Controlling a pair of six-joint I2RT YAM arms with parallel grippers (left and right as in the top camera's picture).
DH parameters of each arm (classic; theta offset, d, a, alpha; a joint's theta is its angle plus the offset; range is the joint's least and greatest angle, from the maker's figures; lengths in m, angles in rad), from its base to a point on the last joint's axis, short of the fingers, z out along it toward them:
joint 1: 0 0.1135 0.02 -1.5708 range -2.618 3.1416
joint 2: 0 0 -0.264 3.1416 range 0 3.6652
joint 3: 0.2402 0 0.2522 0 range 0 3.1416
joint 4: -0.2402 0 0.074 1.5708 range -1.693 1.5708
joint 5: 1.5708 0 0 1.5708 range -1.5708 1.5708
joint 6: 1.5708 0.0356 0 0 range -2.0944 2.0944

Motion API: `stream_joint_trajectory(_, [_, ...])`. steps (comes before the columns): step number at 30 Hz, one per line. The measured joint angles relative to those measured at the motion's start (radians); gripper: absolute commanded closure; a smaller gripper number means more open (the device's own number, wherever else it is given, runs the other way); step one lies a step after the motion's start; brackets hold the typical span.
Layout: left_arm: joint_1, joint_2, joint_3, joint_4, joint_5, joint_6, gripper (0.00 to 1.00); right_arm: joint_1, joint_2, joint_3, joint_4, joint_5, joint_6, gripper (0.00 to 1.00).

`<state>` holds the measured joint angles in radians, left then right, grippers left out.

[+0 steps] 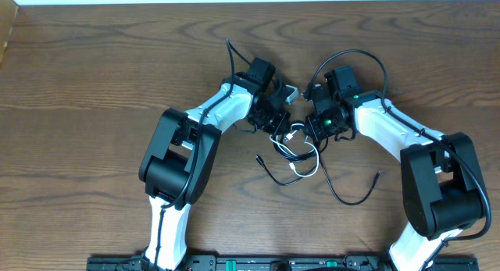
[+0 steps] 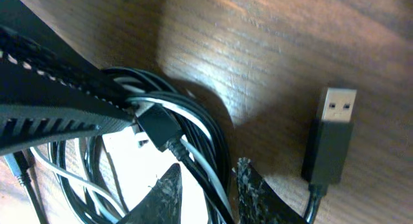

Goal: Untangle cables

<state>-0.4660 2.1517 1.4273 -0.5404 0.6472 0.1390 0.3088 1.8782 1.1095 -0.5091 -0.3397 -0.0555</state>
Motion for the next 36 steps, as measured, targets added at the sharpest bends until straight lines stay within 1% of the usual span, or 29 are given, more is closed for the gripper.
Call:
stream_joint_trajectory(1, [0.000, 0.000, 0.000, 0.000, 0.000, 0.000, 0.92, 0.000, 0.000, 0.000, 0.002, 0.000, -0.005, 0.79])
stream_joint_trajectory(12, [0.000, 0.000, 0.000, -0.014, 0.002, 0.000, 0.93, 0.000, 0.000, -0.037, 0.036, 0.015, -0.016, 0.77])
stream_joint_trajectory(13, [0.000, 0.000, 0.000, -0.015, 0.002, 0.000, 0.93, 0.000, 0.000, -0.037, 0.037, 0.015, -0.016, 0.80])
stream_joint_trajectory(14, [0.000, 0.000, 0.000, -0.016, 0.002, 0.000, 0.92, 0.000, 0.000, -0.037, 0.038, 0.015, -0.018, 0.97])
stream_joint_trajectory(15, [0.000, 0.000, 0.000, -0.016, 0.002, 0.000, 0.92, 0.000, 0.000, -0.037, 0.039, 0.015, -0.019, 0.99])
stream_joint_trajectory(20, [0.000, 0.000, 0.000, -0.017, -0.003, 0.000, 0.92, 0.000, 0.000, -0.038, 0.039, 0.005, -0.043, 0.99])
stream_joint_trajectory(25, [0.000, -0.004, 0.009, -0.055, -0.056, -0.010, 0.92, -0.006, -0.005, -0.038, 0.039, -0.052, -0.048, 0.99])
stream_joint_trajectory(32, [-0.001, -0.010, 0.010, -0.072, -0.088, -0.013, 0.93, -0.076, -0.095, -0.038, 0.036, -0.148, -0.048, 0.99])
stream_joint_trajectory(36, [-0.001, -0.011, 0.010, -0.072, -0.089, -0.015, 0.92, -0.106, -0.100, -0.039, 0.004, -0.166, -0.048, 0.99])
